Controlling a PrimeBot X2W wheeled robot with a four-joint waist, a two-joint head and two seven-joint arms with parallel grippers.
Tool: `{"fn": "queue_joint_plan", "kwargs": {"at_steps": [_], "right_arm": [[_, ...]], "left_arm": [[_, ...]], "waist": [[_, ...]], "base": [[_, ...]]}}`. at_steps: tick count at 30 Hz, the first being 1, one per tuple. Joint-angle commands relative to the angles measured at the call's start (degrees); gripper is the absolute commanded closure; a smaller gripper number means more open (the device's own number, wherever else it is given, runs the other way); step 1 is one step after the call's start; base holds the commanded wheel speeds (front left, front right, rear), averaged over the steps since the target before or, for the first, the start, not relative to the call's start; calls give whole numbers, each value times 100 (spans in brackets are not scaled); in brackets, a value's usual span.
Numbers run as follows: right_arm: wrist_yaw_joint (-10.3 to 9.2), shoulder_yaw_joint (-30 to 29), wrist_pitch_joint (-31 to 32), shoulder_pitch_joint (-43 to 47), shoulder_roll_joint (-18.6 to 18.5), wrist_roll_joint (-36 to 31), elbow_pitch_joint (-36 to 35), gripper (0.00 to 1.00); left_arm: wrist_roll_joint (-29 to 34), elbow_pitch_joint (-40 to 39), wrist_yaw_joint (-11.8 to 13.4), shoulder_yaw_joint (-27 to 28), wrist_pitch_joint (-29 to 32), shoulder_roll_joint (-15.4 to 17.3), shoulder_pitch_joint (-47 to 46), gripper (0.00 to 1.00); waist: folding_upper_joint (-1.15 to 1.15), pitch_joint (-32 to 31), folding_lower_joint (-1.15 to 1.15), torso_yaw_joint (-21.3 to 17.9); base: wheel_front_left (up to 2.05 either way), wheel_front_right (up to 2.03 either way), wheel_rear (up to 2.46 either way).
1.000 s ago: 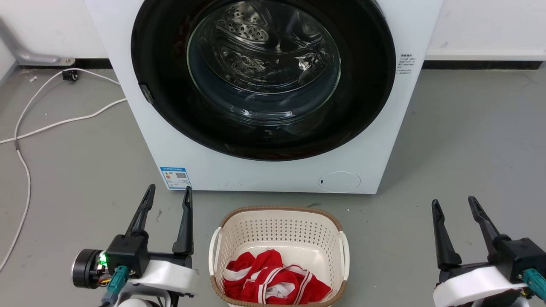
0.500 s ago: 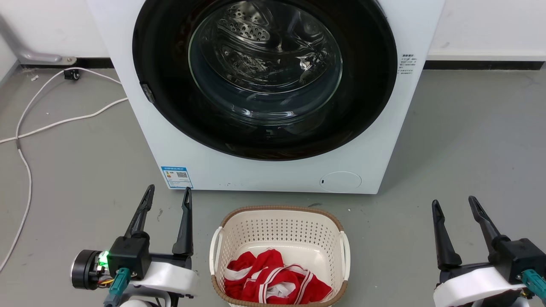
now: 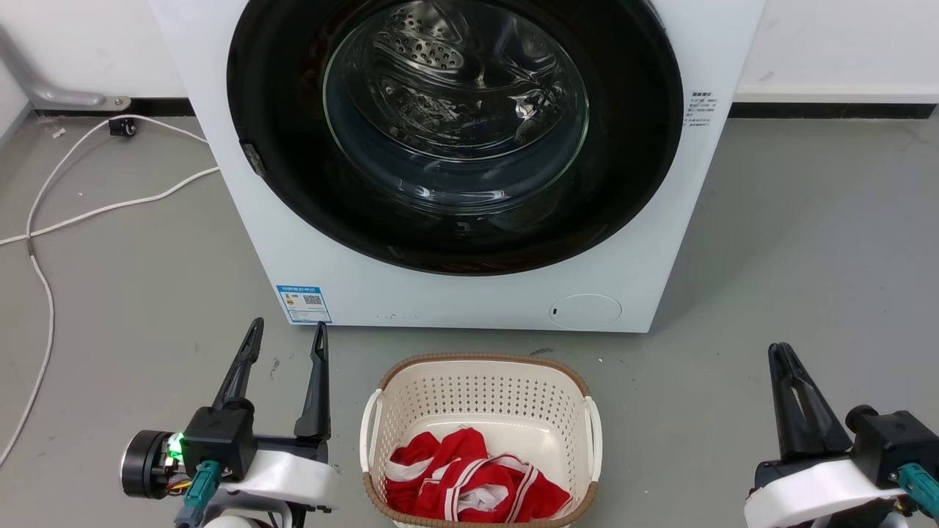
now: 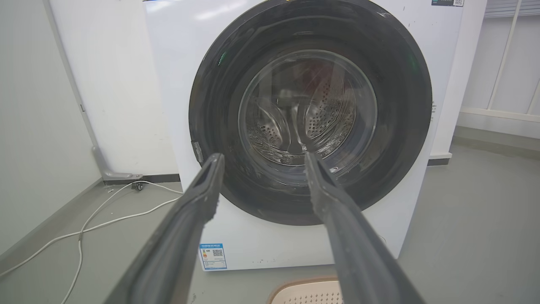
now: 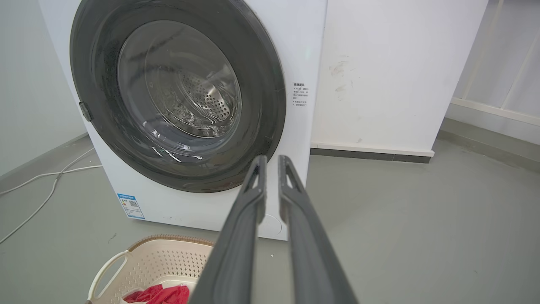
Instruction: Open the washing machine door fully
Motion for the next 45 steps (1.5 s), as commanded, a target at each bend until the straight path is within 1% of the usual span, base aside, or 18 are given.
{"fn": "queue_joint_plan", "kwargs": {"at_steps": [1, 5, 6, 8, 10, 15, 17, 19, 20, 23, 26, 30, 35, 38, 45], "right_arm": [[-4, 13, -15, 33, 22, 65, 6, 100], [-4, -1, -55, 41, 22, 158, 10, 100], [-3, -7, -90, 33, 22, 273, 5, 100], [-4, -22, -174, 8, 22, 792, 36, 100], [-3, -26, -271, -20, 21, 1714, 129, 100], [-3, -148, -437, -171, 19, 3632, 435, 100], [-3, -198, -471, -270, 19, 4611, 605, 100], [-3, -244, -495, -416, 19, 5743, 777, 100], [-2, -267, -499, -492, 18, 6170, 871, 100], [-2, -347, -416, -815, 18, 7308, 1106, 100], [-2, -488, -234, -1242, 17, 8076, 1327, 100], [-2, -773, 6, -1926, -79, 8561, 1701, 100], [-2, -929, 333, -3010, -446, 8862, 2499, 100], [-2, -908, 510, -3707, -756, 8890, 3025, 100], [-2, -492, 1088, -5458, -1489, 8504, 4222, 100]], "left_arm": [[18, 6, -17, 5, -15, -13, 67, 0], [44, 9, -31, 13, -15, -21, 60, 0], [51, 11, -34, 20, -15, -22, 58, 0], [56, 13, -37, 28, -15, -25, 57, 0], [59, 15, -38, 39, -15, -28, 52, 0], [56, 11, -42, 61, -15, -38, 38, 0], [45, 0, -41, 79, -15, -42, 37, 0], [39, -18, -40, 91, -15, -48, 40, 0], [36, -25, -40, 100, -15, -48, 40, 0], [46, -54, -46, 135, -15, -46, 6, 0], [62, -98, -57, 154, -15, -46, -74, 0], [71, -144, -76, 175, -15, -45, -182, 0], [83, -201, -117, 197, -15, -43, -317, 0], [90, -230, -137, 189, -15, -45, -424, 0], [112, -322, -187, 167, -15, -47, -677, 0]], "waist": [[0, 0, 0, -2], [0, -1, 0, -5], [0, -1, 0, -6], [0, -3, 0, -8], [0, -5, 0, -10], [0, -8, 0, -11], [0, -5, 0, -16], [0, 6, 0, -21], [0, 15, 0, -29], [0, 81, 0, -55], [0, 191, 0, -76], [0, 364, 0, -78], [0, 588, 0, -65], [0, 727, 0, -30], [0, 1101, 0, 48]], "base": [[0, 0, 0], [0, 0, 0], [0, 0, 0], [0, 0, 0], [0, 0, 0], [0, 0, 0], [0, 0, 0], [0, 0, 0], [0, 0, 0], [0, 0, 0], [0, 0, 0], [0, 0, 0], [0, 0, 0], [0, 0, 0], [0, 0, 0]]}}
